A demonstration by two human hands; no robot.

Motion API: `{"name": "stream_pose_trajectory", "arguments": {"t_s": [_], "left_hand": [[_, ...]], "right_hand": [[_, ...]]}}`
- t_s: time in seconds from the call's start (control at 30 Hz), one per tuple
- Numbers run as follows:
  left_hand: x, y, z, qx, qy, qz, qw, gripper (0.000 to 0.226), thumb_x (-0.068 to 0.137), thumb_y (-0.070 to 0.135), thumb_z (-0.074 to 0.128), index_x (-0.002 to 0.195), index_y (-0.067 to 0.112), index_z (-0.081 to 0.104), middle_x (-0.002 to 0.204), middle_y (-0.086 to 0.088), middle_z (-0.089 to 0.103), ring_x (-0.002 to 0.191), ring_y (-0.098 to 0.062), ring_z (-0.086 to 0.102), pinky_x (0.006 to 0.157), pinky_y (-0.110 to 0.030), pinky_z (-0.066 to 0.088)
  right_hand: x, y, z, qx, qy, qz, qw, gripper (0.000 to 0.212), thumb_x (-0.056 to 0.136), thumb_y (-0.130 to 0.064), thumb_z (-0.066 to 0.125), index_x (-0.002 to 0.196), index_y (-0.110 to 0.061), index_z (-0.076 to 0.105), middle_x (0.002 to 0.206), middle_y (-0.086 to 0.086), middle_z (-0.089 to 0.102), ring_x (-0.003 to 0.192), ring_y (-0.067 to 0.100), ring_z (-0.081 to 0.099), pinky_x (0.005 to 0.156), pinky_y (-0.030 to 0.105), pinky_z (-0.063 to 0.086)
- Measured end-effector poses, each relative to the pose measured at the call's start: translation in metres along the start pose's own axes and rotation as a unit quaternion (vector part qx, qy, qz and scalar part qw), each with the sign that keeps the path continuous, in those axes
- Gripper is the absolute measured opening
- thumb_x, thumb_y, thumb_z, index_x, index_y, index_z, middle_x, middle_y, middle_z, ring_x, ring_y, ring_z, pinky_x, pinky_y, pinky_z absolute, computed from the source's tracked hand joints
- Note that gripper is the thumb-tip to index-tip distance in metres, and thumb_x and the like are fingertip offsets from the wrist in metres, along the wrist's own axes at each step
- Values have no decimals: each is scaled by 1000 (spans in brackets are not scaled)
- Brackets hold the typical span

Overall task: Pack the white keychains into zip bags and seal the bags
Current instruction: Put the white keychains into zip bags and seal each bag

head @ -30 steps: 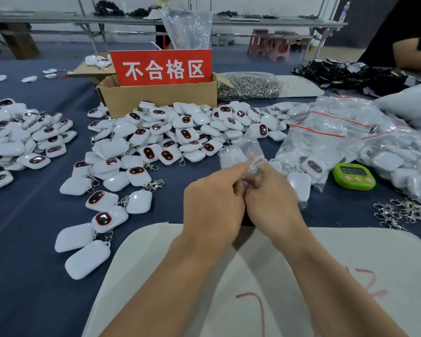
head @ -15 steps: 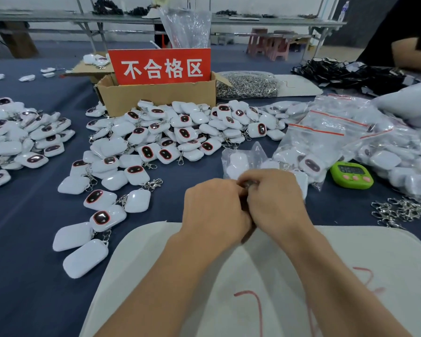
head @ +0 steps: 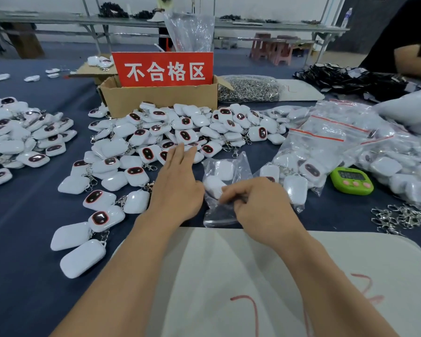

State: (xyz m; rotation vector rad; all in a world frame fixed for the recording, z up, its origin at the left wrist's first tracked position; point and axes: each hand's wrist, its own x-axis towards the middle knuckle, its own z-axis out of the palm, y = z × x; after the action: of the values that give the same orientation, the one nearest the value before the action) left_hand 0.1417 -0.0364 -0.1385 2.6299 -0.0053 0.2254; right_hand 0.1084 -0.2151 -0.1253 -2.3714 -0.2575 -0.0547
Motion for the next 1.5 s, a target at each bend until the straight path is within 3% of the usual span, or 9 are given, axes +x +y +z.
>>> {"name": "stream_pose_trajectory", "arguments": {"t_s": [0.27,0.4,0.67,0.93,1.13,1.23,1.33,1.43,1.5], "left_hand": [[10,-18,3,82,-15,-20,996,72,99,43,43,163,25,17,171,0,17,157,-19,12,127,-43,15],[8,-10,-2,75,85,-48,992,69,92,35,58,156,23,36,149,-3,51,138,-27,43,114,-43,31],[7,-11,0,93,84,-53,991,35,101,25,48,132,26,64,136,-1,59,122,-26,55,103,-41,36],[5,-6,-4,-18,159,-82,984,36,101,16,45,129,24,65,117,-3,71,95,-24,56,77,-32,36],[-3,10,-16,-317,177,-79,928,45,99,12,54,140,30,59,91,22,74,85,-5,68,72,-35,63],[-16,26,-19,-365,144,-22,920,54,83,26,75,130,48,61,92,24,75,93,-5,70,77,-47,62],[-25,38,-12,-388,101,-1,916,52,71,34,79,119,50,67,91,19,77,76,-5,72,74,-42,62],[-26,45,-5,-425,85,-30,901,41,74,35,77,115,40,73,88,16,78,75,-7,74,75,-41,61],[-25,45,-4,-453,93,-56,885,35,75,32,72,109,35,76,87,12,79,79,-11,76,80,-41,60]], "right_hand": [[0,2,0,26,23,24,999,44,84,2,55,69,-34,76,81,-16,78,79,2,71,72,14,55],[-1,2,0,37,22,25,999,44,86,2,54,73,-32,78,79,-17,77,72,0,68,65,10,53],[-1,1,0,55,17,36,998,43,86,3,55,76,-30,79,78,-19,76,73,0,69,64,12,54],[-3,-4,2,92,67,41,993,29,88,-6,63,74,-27,78,68,-17,73,66,2,66,55,6,45],[-5,-11,-6,179,217,32,959,20,95,-33,65,111,-42,74,97,-21,72,84,-1,61,84,16,48],[-5,-15,-9,245,187,-7,951,54,93,-17,68,139,-44,60,119,-23,69,97,-3,64,83,14,50],[-5,-18,-5,296,127,-44,945,76,84,-16,72,145,-53,46,129,-24,66,113,0,64,91,22,54],[-5,-17,-6,288,95,-84,949,77,76,-15,72,137,-58,52,124,-22,71,115,-2,64,92,26,54],[-4,-16,-7,237,75,-124,961,68,72,-9,72,125,-51,64,115,-19,74,98,15,71,80,28,57]]}}
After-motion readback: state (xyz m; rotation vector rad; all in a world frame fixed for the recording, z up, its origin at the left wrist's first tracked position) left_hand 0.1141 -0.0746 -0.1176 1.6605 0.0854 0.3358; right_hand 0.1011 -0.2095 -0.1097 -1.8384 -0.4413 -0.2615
